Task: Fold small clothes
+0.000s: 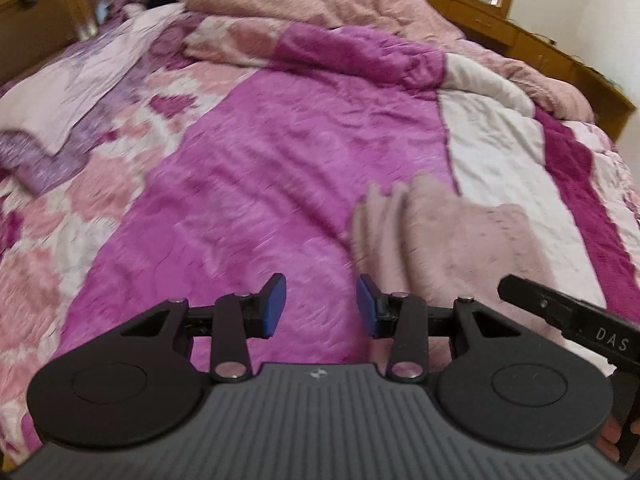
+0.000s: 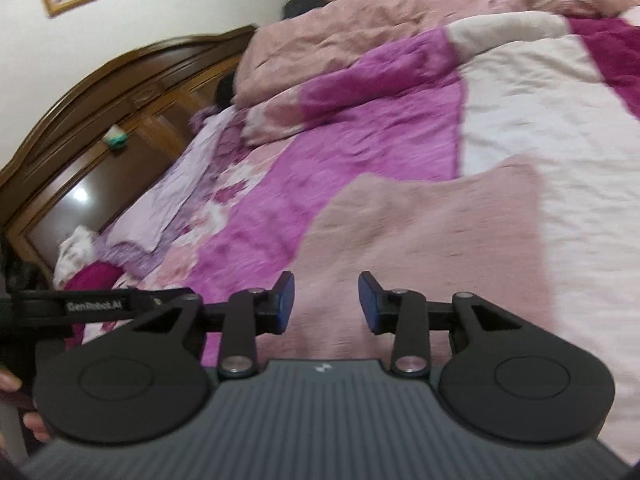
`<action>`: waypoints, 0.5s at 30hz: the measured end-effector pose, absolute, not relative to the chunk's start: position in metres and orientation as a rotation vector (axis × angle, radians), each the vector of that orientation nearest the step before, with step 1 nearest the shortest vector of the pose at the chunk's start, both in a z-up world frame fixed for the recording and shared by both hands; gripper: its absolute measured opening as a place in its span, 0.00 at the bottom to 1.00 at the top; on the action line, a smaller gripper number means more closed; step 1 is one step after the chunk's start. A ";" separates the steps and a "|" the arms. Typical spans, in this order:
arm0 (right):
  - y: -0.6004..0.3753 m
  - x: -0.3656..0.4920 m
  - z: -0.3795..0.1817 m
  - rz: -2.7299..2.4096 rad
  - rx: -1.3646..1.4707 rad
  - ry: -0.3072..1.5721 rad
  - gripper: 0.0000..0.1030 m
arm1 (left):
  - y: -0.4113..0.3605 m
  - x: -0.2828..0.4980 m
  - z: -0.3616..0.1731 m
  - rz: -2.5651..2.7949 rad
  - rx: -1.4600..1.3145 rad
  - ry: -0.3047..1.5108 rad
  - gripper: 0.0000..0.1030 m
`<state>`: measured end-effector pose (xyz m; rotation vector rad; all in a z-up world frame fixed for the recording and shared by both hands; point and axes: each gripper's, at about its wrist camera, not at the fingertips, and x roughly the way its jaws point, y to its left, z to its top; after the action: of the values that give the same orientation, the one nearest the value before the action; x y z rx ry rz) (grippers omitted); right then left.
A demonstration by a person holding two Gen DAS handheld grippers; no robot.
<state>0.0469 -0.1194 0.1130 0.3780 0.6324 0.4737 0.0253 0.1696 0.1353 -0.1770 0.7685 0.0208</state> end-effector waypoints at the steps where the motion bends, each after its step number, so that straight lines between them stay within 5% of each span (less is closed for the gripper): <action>1: -0.127 0.048 0.112 0.458 0.395 0.635 0.38 | 0.164 0.030 0.136 0.000 -0.179 0.764 0.45; 15: -0.206 0.081 0.074 0.185 0.587 0.651 0.50 | 0.114 0.145 0.101 -0.076 -0.227 0.810 0.46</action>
<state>0.0811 -0.2062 0.0743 0.5871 0.6510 0.1846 0.1448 0.1137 0.1011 -0.2271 0.8096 -0.0758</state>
